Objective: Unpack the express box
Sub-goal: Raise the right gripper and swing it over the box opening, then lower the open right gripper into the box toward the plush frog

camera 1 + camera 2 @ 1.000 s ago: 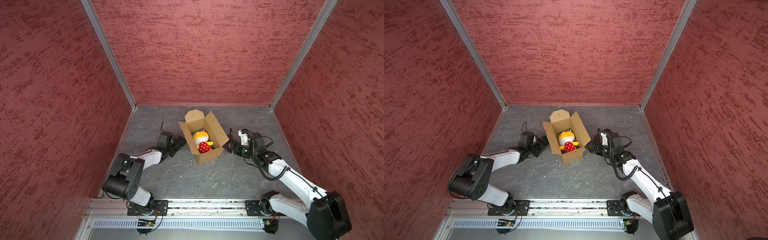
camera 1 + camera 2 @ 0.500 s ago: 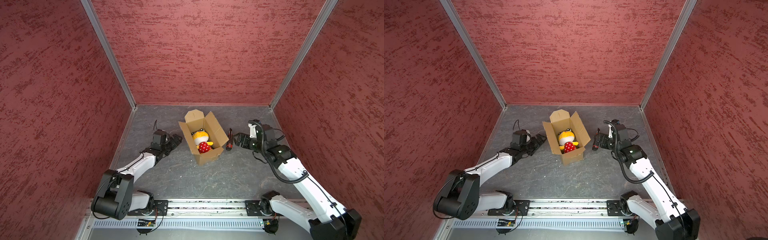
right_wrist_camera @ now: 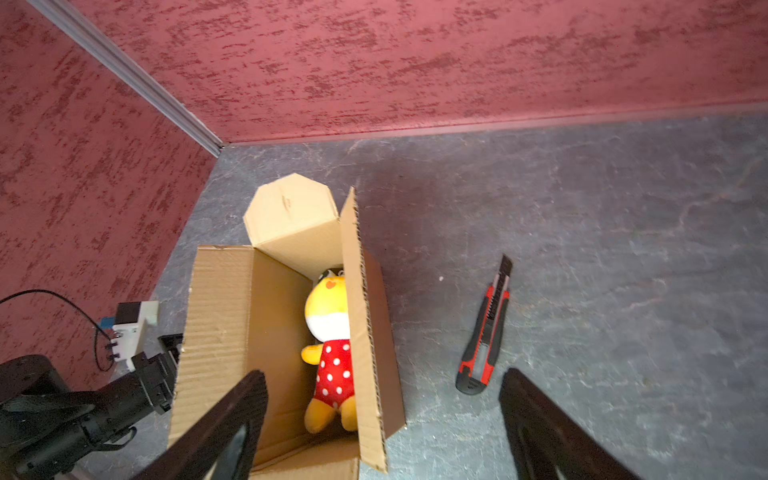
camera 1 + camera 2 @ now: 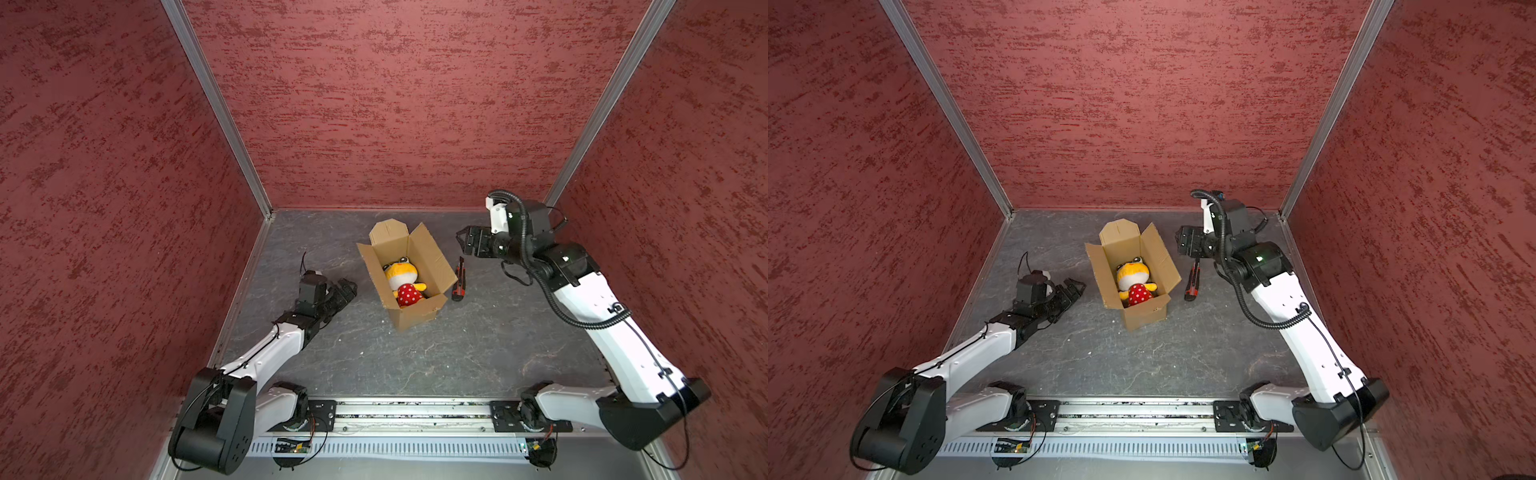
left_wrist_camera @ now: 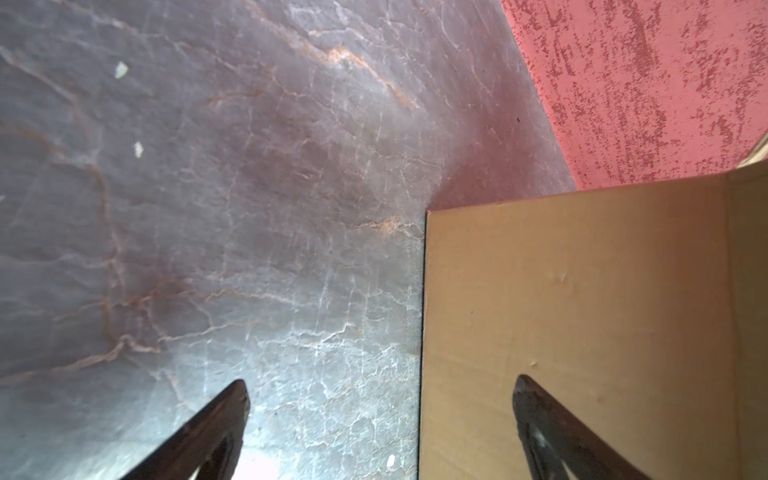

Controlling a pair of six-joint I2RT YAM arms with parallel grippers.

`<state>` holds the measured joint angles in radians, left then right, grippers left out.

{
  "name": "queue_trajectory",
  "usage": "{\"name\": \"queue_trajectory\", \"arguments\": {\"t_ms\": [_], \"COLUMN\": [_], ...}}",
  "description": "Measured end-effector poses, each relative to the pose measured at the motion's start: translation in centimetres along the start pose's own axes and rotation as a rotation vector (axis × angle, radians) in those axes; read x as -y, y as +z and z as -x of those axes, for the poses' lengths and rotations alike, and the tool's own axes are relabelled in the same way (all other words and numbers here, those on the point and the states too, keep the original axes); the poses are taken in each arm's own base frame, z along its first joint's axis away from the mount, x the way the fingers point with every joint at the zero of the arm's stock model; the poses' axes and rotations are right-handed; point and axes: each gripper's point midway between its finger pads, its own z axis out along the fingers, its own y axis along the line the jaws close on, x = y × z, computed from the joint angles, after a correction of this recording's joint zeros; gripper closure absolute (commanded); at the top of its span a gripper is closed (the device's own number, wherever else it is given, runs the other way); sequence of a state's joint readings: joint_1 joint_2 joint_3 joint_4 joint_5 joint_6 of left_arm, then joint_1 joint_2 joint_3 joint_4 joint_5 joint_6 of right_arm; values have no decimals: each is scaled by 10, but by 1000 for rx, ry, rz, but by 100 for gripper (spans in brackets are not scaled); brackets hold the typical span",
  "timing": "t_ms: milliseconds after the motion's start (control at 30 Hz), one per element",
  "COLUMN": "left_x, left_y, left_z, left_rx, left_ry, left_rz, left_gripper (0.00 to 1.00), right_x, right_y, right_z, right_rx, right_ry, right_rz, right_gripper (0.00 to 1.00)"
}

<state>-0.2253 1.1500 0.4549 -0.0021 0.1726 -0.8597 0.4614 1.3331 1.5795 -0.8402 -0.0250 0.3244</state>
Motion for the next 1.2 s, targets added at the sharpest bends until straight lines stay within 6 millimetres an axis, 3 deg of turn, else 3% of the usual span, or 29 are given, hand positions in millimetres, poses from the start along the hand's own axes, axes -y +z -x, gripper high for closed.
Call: {"name": "queue_trajectory", "arguments": {"t_ms": [200,467,767,1200], "left_x": [-10,-12,-12,-14], "left_y": [-2,-8,-11,-11], "left_z": [-7,-11,-12,-14], "left_rx": [-2,12,17,13], "left_ry": [-17,-24,-22,-23], "left_rz": [6,-16,-26,-21], "left_gripper": [1,1,1,1], "right_x": [-51,-90,-89,-70], "right_y": [33,80,135,178], "right_z": [8,-26,-83,-134], "right_rx": [-65,-222,-416,-567], "right_ry": [-85,-157,-174,-140], "right_rz": [63,76,9,-80], "right_gripper": [16,19,19,16]}}
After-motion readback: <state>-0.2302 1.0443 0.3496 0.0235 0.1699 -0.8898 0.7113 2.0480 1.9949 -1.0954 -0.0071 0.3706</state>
